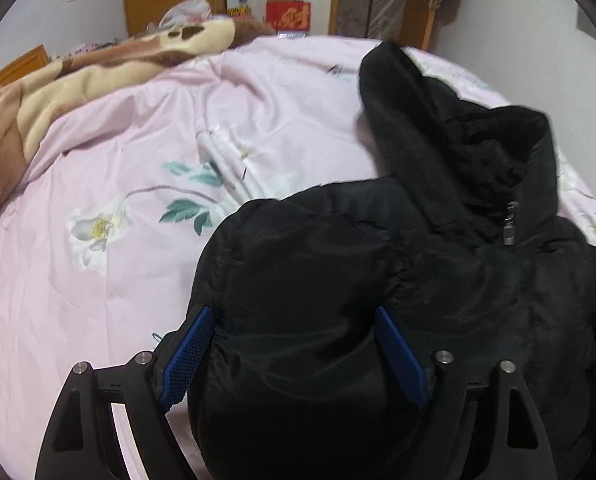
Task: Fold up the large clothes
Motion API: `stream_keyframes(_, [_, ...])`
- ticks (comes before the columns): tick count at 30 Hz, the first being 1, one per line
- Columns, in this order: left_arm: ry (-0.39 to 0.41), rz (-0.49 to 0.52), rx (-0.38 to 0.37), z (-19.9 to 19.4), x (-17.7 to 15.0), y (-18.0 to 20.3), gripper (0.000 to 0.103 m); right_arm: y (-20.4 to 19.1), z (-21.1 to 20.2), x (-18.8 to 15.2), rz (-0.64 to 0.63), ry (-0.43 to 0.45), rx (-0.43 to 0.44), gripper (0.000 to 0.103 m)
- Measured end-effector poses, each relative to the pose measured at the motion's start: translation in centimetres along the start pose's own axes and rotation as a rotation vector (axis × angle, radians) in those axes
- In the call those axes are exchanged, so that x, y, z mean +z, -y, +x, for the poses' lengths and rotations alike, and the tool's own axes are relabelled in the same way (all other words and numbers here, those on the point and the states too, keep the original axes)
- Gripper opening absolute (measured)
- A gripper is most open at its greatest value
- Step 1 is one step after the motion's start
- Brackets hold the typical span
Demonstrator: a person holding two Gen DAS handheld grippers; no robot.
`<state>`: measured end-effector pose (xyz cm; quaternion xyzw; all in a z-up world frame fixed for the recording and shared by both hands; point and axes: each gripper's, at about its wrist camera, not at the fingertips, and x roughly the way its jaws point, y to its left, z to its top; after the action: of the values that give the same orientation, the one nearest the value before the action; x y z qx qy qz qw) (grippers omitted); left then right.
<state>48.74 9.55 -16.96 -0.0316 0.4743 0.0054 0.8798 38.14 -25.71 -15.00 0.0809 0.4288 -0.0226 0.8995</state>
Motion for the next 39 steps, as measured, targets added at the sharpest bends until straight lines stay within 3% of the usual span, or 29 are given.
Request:
stream_keyframes(4, [-0.054, -0.064, -0.016, 1.6, 0.2, -0.9, 0.094, -0.2, 0.8, -0.1, -0.044, -0.011, -0.042, 0.006])
stream_keyframes(10, [-0.055, -0.064, 0.001, 1.9, 0.0, -0.9, 0.097, -0.3, 0.8, -0.1, -0.09, -0.013, -0.125, 0.02])
stream_keyframes(12, [-0.029, -0.064, -0.001, 1.1, 0.0, -0.7, 0.097, -0.2, -0.5, 0.0, -0.071, 0.006, -0.142, 0.02])
stream_keyframes(14, [-0.002, -0.06, 0.013, 0.1, -0.3, -0.6, 0.096, -0.2, -2.5, 0.3, -0.041, 0.065, -0.111, 0.024])
stream_keyframes(17, [0.051, -0.059, 0.027, -1.8, -0.6, -0.1, 0.096, -0.9, -4.1, 0.3, -0.017, 0.119, -0.053, 0.038])
stream_keyframes(19, [0.074, -0.043, 0.031, -3.1, -0.8, 0.4, 0.096, -2.1, -3.4, 0.1, -0.051, 0.087, 0.062, 0.044])
stream_keyframes(20, [0.075, -0.035, 0.038, -3.5, -0.9, 0.7, 0.096, -2.6, -2.7, -0.2, -0.075, 0.057, 0.073, 0.044])
stream_keyframes(22, [0.071, -0.044, 0.031, -4.5, -0.9, 0.9, 0.096, -2.9, -1.0, -0.8, -0.111, -0.02, -0.005, 0.044])
stream_keyframes(27, [0.107, -0.055, -0.028, -8.1, -1.9, 1.3, 0.096, 0.3, -2.3, -1.3, -0.021, -0.023, -0.103, 0.044])
stream_keyframes(33, [0.132, -0.004, -0.061, -11.6, -3.8, 4.3, 0.096, 3.5, -8.3, -1.8, 0.026, 0.06, -0.115, 0.044])
stream_keyframes(39, [0.128, 0.025, -0.18, -14.3, -6.0, 8.3, 0.096, 10.7, -13.9, -4.3, 0.19, 0.105, -0.148, 0.052])
